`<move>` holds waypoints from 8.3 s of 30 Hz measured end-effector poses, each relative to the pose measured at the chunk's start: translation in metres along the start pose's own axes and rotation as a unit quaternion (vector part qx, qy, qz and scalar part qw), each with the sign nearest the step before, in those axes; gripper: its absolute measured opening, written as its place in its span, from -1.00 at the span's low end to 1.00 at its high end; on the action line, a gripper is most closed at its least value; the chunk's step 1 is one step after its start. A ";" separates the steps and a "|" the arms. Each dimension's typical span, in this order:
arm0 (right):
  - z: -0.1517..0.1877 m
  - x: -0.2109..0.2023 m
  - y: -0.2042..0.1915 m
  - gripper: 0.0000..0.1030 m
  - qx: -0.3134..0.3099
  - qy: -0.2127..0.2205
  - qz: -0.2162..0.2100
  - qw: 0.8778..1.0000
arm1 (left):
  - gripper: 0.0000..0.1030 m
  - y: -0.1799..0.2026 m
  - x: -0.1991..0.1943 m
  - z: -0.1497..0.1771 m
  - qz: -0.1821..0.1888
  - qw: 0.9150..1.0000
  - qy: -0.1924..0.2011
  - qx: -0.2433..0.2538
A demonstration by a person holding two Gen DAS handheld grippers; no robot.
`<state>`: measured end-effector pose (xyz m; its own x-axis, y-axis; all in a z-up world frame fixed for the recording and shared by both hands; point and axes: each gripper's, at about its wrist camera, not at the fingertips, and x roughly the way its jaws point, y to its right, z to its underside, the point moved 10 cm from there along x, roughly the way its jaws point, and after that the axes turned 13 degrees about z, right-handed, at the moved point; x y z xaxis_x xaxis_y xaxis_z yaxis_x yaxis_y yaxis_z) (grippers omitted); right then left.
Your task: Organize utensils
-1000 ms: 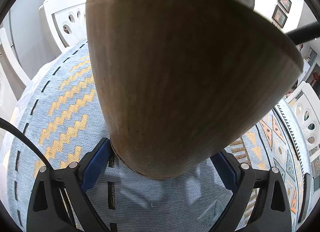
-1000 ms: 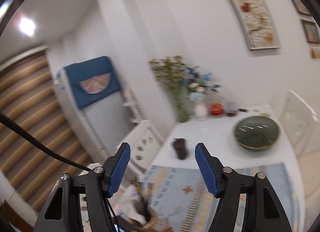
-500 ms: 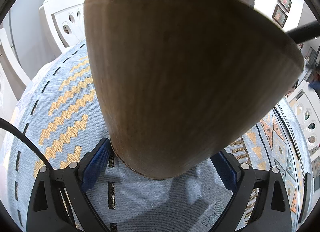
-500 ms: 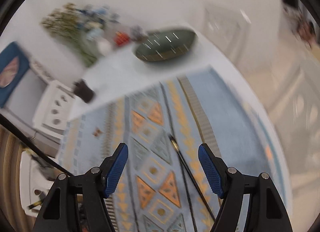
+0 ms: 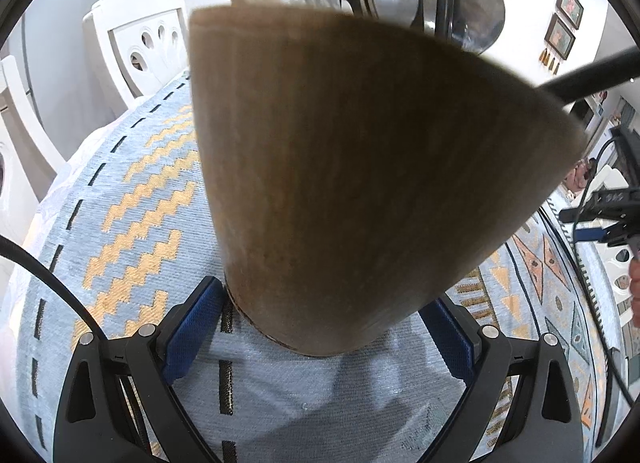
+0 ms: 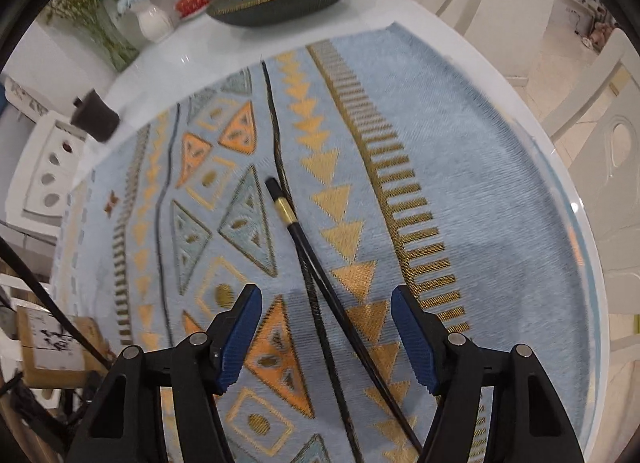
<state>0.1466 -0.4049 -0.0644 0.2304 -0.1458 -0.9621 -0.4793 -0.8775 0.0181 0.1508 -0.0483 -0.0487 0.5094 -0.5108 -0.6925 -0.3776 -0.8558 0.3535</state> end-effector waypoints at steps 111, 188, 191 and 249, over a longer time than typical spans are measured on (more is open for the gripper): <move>0.026 -0.392 -0.169 0.23 -0.050 0.369 -0.288 0.882 | 0.84 -0.004 -0.029 0.032 0.031 0.999 -0.009 -0.040; 0.243 -0.221 -0.151 0.31 -0.082 0.158 0.027 0.984 | 1.00 0.029 -0.235 0.017 -0.129 0.990 0.022 0.047; 0.236 -0.217 -0.152 0.31 -0.080 0.154 0.021 0.985 | 1.00 0.028 -0.232 0.014 -0.135 0.989 0.021 0.048; 0.197 -0.206 -0.159 0.31 -0.129 0.186 0.034 0.974 | 1.00 0.027 -0.199 -0.009 -0.175 0.982 0.022 0.062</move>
<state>0.0085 -0.1455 0.0774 0.5190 -0.3196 -0.7928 -0.2861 -0.9389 0.1913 0.0457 0.0292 0.1041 0.6567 -0.1929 -0.7291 -0.2633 -0.9645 0.0181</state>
